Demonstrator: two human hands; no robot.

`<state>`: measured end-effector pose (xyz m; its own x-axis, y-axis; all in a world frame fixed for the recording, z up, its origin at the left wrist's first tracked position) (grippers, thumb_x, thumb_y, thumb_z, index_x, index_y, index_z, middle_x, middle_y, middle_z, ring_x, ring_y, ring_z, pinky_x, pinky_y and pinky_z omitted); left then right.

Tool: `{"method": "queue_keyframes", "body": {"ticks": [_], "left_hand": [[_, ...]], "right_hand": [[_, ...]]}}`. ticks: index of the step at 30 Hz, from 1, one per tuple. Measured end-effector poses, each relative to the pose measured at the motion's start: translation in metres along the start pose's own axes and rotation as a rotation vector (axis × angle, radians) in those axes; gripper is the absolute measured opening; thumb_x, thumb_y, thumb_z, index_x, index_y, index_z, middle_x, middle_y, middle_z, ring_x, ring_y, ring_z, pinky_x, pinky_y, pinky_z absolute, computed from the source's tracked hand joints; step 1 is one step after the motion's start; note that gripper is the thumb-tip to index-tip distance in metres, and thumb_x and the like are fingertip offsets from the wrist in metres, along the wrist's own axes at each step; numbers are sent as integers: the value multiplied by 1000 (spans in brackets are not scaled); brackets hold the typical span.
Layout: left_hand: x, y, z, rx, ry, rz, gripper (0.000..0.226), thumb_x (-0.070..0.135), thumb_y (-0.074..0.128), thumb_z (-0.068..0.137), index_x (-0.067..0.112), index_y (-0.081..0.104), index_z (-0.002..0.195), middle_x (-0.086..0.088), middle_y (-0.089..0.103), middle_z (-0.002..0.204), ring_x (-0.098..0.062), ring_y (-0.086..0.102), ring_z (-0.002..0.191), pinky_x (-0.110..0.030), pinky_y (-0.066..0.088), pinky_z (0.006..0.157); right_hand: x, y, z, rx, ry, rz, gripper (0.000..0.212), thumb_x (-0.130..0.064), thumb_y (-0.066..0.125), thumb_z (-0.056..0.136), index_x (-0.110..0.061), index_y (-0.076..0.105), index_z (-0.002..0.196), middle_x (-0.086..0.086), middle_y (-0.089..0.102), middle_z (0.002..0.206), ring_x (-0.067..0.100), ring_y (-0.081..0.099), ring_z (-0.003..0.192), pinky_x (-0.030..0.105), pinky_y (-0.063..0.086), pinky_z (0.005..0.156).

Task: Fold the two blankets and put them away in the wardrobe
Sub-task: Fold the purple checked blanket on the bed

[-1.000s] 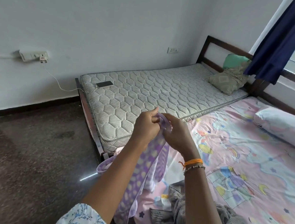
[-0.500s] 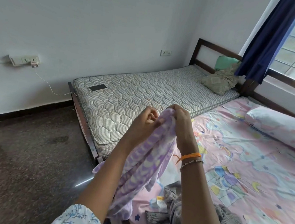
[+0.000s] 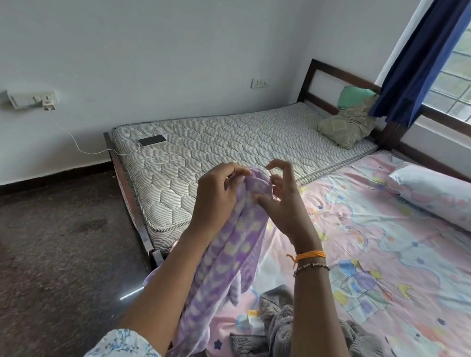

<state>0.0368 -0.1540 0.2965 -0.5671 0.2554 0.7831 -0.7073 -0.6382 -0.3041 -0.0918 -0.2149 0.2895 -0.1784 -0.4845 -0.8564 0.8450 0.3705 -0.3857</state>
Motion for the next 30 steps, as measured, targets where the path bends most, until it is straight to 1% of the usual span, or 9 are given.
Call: {"method": "queue_keyframes", "body": {"ticks": [3,5,8,11,14,18,22,26,30], "left_hand": [[4,0,-1,-7,71,40,16,2,58,86,9,71,91,1,69,89,4,58,83,0,38,76],[7,1,-2,-16,120,62,16,1,58,85,8,71,92,-1,69,90,3,56,85,1,37,77],[7,1,-3,-50,150,72,16,-1,58,85,8,69,91,-3,69,89,0,58,86,-2,40,78],[6,0,-3,-95,167,65,22,-8,54,82,8,68,89,-5,67,91,-3,59,87,-8,45,80],[2,-2,-1,-144,170,72,33,-15,48,78,10,68,87,-5,63,92,-5,58,88,-10,46,78],[-10,1,-5,-255,87,89,40,-17,44,76,10,70,89,2,53,92,-5,54,89,-10,45,72],[-15,15,-14,-373,67,79,16,8,57,79,6,69,90,-1,50,94,-22,55,95,-26,44,82],[-22,23,-22,-342,49,125,37,40,61,73,5,65,84,-4,54,82,-20,53,75,-22,38,68],[-37,27,-30,-366,35,162,38,42,62,69,5,66,75,-10,57,77,-25,55,69,-31,42,63]], "right_hand": [[5,-2,-2,1,-5,-43,32,-16,66,71,-26,53,98,-8,54,73,13,48,65,33,44,66],[9,-2,-1,12,27,-115,25,-21,71,72,-23,59,94,-12,60,77,10,50,66,34,46,68],[15,-5,0,32,62,-150,18,-20,75,71,-14,59,78,-3,59,71,11,47,63,33,41,64],[15,-13,-2,137,44,25,29,-19,78,68,-10,51,63,16,56,66,17,43,66,35,36,63],[8,-22,-4,194,9,136,26,-13,75,68,-19,50,61,10,50,67,20,43,69,38,35,67],[2,-23,-6,168,5,91,22,-8,73,71,-20,55,64,2,52,66,14,44,68,31,36,66],[-2,-18,-7,135,19,16,7,-7,71,74,-14,71,76,0,63,75,6,55,73,18,41,71],[-11,-17,-7,121,-14,-79,8,-3,69,75,-8,74,79,1,62,76,-4,56,71,6,38,67],[-14,-21,-8,183,-40,-127,6,-5,71,74,-8,73,78,1,63,74,-5,55,68,6,37,65]]}}
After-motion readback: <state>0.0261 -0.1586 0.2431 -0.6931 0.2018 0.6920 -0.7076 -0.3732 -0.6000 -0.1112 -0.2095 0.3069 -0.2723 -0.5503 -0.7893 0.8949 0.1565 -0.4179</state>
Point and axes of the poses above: each hand's wrist, its own z-axis towards the middle knuckle, its own y-axis out of the palm, x = y × z, the point moved 5 cm from there along z, towards the middle knuckle
